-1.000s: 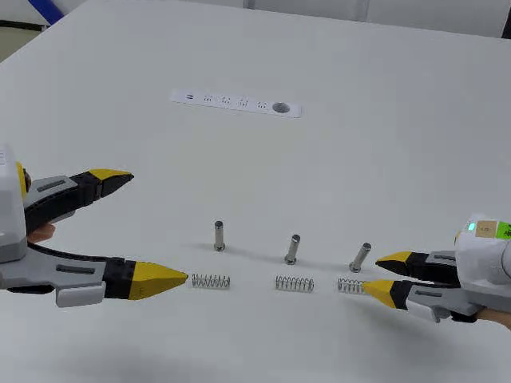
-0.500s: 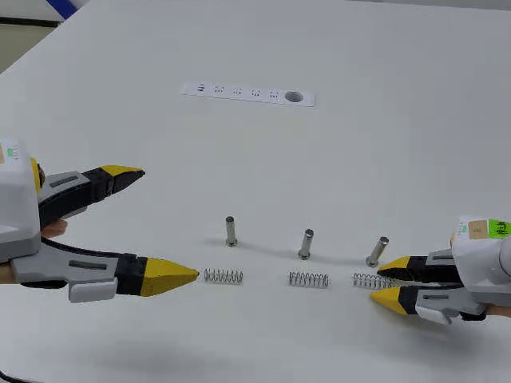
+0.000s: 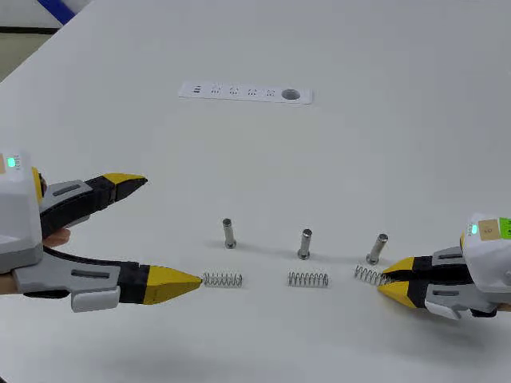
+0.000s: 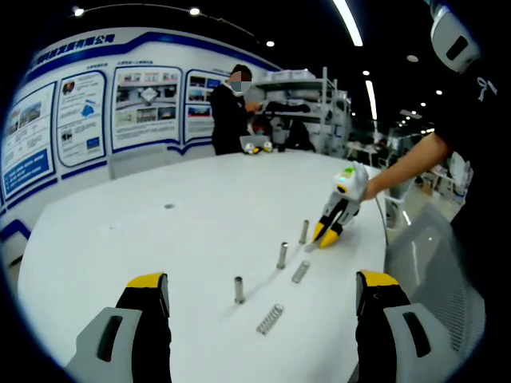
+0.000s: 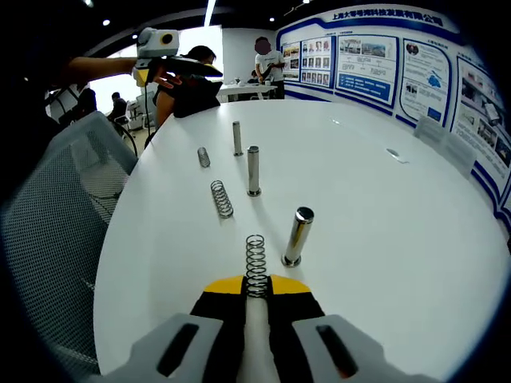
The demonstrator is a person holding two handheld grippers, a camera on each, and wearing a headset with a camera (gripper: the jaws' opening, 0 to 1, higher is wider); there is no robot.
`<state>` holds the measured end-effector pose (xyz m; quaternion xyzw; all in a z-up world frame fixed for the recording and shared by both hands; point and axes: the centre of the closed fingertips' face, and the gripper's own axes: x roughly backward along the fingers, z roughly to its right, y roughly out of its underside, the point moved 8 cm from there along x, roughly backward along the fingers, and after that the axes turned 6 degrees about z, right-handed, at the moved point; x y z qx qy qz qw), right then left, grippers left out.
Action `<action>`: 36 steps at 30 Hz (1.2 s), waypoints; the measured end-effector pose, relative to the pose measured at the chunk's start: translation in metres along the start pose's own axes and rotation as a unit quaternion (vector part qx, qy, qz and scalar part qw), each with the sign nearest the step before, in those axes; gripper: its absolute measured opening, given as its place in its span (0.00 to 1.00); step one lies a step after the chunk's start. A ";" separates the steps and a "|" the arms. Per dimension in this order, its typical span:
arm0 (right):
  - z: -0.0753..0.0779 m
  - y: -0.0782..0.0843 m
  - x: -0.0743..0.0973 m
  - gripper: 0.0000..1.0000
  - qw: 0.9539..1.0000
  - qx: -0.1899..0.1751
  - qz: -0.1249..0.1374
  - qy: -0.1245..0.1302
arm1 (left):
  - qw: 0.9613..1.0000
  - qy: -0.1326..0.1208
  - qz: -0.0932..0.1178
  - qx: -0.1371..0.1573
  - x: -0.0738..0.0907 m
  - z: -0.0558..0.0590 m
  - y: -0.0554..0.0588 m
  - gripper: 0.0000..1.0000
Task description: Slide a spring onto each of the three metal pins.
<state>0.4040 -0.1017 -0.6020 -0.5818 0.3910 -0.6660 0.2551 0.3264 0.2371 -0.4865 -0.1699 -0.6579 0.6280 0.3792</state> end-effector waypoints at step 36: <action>-0.058 -0.149 0.040 0.10 0.983 0.171 0.059 -0.036 | 0.985 0.158 0.044 -0.056 -0.052 0.067 -0.027 0.67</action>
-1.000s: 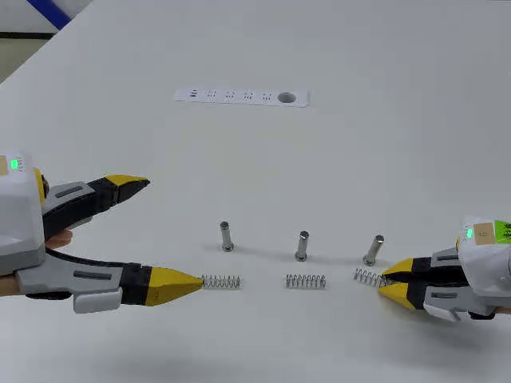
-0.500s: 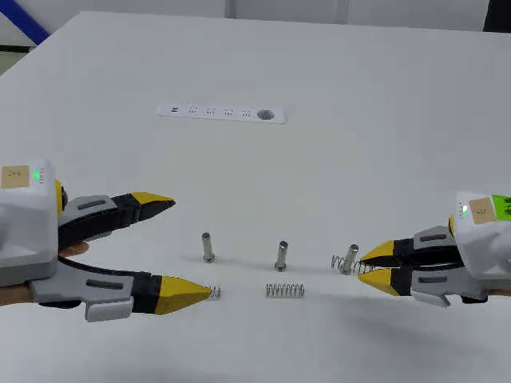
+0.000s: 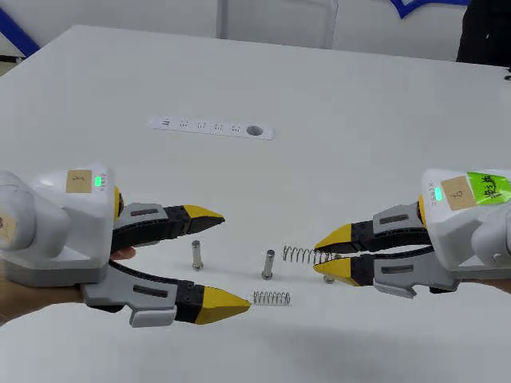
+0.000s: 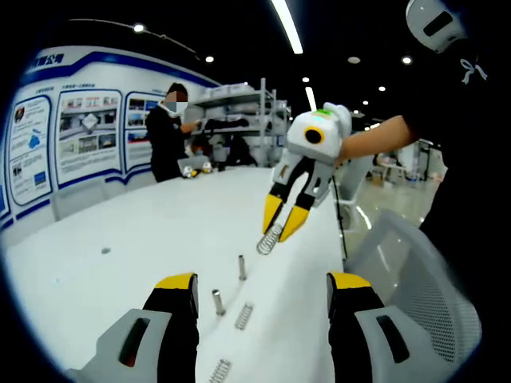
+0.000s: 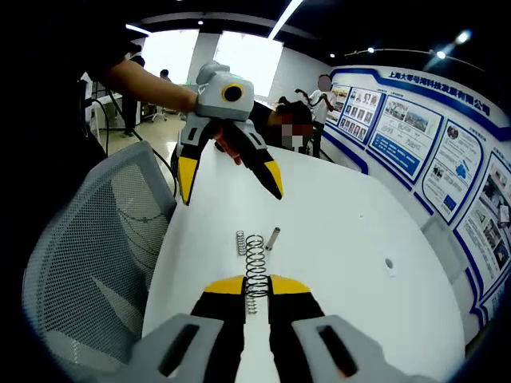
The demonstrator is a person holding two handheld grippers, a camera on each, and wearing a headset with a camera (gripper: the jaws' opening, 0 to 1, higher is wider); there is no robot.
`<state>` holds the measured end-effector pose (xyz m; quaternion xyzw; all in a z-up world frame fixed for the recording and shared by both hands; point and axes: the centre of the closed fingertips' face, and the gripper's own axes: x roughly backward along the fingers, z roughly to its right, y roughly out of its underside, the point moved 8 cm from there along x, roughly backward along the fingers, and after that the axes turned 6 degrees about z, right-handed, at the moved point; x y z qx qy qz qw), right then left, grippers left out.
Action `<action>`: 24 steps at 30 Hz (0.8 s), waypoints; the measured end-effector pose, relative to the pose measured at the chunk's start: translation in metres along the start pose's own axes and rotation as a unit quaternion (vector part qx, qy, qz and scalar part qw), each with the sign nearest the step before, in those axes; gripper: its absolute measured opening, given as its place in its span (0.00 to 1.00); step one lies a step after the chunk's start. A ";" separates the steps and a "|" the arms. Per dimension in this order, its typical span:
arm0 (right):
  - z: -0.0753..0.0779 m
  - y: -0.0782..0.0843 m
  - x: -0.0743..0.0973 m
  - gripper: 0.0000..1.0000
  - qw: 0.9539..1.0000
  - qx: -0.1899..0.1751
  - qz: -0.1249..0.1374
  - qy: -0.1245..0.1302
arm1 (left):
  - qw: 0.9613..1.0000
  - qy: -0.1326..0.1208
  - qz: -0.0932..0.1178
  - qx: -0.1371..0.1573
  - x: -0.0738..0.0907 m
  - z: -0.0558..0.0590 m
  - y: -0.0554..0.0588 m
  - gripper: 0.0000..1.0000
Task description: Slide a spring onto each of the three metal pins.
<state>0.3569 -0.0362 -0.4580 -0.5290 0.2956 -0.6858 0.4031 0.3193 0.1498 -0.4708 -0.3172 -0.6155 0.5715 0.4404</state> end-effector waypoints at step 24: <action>-0.027 -0.029 -0.017 0.11 0.999 0.020 0.017 -0.045 | 0.999 0.046 0.019 0.008 -0.006 0.021 -0.005 0.32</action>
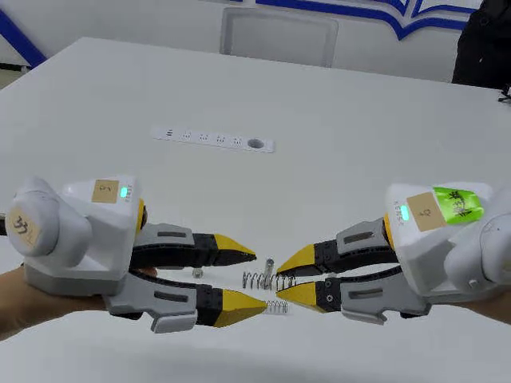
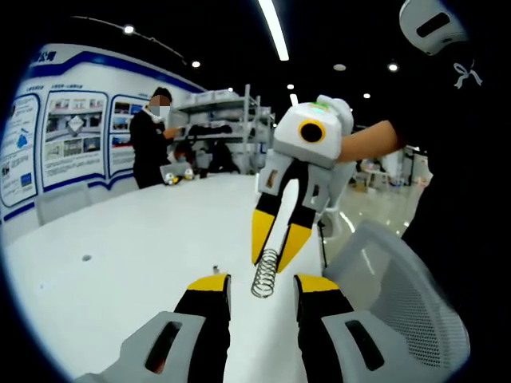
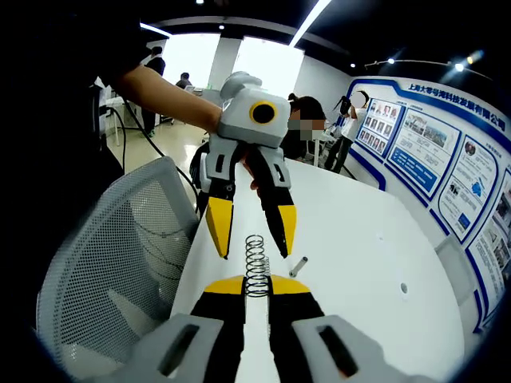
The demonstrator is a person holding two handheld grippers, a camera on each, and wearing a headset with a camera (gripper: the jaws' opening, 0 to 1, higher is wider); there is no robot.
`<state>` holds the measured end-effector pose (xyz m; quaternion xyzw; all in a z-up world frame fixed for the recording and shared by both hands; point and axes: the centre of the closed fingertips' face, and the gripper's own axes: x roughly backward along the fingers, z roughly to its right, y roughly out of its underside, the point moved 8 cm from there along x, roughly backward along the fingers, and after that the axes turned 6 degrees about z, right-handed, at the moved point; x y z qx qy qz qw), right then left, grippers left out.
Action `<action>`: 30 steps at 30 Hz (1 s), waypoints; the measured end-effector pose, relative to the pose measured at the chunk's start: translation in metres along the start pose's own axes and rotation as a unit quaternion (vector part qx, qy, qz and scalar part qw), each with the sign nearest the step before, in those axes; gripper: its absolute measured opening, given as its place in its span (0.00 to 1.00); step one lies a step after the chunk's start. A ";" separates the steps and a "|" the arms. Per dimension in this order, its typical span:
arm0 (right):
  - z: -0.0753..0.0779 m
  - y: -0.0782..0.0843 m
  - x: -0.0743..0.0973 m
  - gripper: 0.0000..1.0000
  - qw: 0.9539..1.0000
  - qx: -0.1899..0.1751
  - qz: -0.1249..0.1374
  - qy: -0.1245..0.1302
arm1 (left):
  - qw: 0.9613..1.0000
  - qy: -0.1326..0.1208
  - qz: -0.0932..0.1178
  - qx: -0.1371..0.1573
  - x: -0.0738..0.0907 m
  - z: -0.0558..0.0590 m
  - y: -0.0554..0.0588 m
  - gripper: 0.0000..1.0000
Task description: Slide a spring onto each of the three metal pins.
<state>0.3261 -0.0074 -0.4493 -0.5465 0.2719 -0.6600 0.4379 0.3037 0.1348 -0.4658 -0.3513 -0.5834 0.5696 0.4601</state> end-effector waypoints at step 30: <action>-0.002 -0.011 0.001 0.12 0.998 -0.042 0.043 -0.019 | 0.999 0.016 0.017 -0.045 0.008 0.010 -0.006 0.10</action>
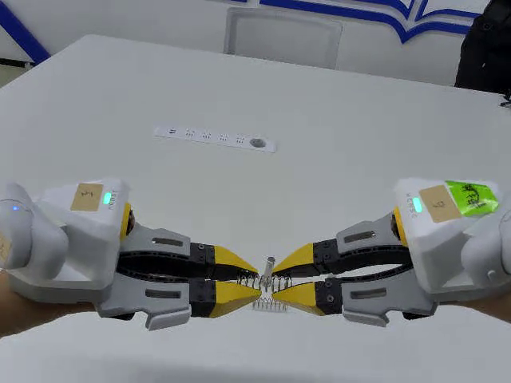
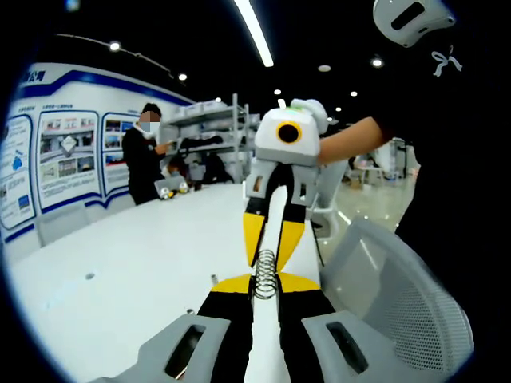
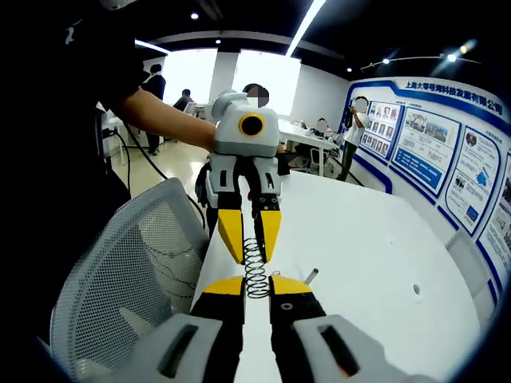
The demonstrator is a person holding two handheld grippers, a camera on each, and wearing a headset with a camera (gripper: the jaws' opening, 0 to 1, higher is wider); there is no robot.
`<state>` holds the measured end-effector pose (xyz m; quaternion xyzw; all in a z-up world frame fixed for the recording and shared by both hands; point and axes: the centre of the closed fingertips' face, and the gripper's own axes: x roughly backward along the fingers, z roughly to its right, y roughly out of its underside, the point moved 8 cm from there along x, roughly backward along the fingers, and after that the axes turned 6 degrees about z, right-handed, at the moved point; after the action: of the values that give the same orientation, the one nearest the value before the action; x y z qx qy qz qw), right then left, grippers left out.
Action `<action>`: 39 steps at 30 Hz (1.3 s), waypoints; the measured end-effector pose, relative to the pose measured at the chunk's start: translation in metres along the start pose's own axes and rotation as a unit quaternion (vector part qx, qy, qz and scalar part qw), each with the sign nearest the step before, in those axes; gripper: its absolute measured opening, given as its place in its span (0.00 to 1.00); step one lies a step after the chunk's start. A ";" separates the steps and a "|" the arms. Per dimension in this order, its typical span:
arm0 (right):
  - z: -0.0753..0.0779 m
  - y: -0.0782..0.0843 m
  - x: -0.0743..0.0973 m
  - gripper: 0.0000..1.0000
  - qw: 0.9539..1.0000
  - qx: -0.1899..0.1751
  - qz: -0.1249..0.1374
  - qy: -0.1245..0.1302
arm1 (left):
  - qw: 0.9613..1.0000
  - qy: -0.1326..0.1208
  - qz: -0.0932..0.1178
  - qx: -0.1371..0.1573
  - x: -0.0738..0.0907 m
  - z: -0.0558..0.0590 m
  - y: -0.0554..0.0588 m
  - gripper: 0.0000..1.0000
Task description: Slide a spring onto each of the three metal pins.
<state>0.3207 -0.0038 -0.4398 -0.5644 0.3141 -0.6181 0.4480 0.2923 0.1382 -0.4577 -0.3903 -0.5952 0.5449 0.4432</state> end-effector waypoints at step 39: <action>0.001 -0.019 0.004 0.10 0.997 -0.054 0.056 -0.018 | 1.000 0.010 -0.001 -0.007 -0.003 -0.002 -0.003 0.10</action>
<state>0.3186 0.0004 -0.4214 -0.5807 0.3700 -0.5636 0.4562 0.2951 0.1353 -0.4548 -0.3982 -0.5953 0.5360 0.4469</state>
